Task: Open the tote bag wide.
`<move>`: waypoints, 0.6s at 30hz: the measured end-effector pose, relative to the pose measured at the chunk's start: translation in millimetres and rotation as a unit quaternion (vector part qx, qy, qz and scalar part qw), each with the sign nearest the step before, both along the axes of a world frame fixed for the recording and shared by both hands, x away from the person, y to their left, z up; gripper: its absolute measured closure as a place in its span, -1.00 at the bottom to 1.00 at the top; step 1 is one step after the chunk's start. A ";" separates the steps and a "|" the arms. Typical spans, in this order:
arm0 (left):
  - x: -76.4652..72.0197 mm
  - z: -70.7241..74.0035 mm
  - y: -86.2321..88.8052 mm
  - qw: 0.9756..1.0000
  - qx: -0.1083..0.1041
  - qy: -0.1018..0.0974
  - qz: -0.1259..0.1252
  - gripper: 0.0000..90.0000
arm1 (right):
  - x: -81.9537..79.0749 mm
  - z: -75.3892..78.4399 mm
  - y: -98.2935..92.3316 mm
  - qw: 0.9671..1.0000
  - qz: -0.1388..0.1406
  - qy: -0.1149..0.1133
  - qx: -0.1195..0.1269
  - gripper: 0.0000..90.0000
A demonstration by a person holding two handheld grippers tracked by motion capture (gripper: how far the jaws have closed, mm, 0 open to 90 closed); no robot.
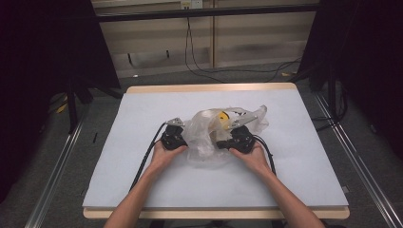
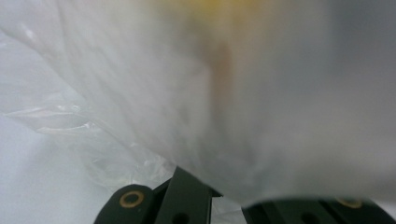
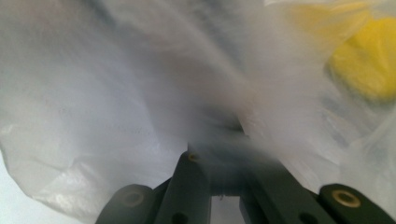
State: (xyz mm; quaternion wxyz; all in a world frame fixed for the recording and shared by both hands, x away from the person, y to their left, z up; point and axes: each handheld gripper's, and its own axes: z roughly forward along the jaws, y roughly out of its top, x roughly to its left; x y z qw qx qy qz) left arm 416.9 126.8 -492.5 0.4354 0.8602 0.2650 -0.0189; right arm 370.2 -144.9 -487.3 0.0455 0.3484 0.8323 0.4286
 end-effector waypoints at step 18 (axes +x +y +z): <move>-31.4 50.5 28.4 0.998 -0.041 -0.057 -0.007 1.00 | -24.5 40.0 -15.4 0.999 -0.004 -0.050 0.013 1.00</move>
